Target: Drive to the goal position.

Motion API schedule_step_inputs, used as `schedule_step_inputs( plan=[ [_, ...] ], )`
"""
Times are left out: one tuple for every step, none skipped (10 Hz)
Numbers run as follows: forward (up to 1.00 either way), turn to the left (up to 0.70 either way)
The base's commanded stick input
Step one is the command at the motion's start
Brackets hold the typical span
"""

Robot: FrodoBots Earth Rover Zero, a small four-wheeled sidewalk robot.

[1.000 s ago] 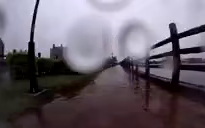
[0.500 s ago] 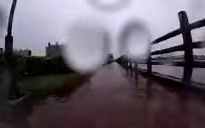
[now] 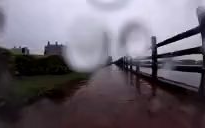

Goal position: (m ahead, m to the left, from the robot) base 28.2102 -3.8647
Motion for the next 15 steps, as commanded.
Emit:
schedule_step_inputs(
  plan=[
    [1.0, 0.0],
    [1.0, 0.0],
    [1.0, 0.0],
    [1.0, 0.0],
    [1.0, 0.0],
    [1.0, 0.0],
    [1.0, 0.0],
    [1.0, 0.0],
    [1.0, 0.0],
    [1.0, 0.0],
    [1.0, 0.0],
    [1.0, 0.0],
    [1.0, 0.0],
    [1.0, 0.0],
    [1.0, 0.0]
  ],
)
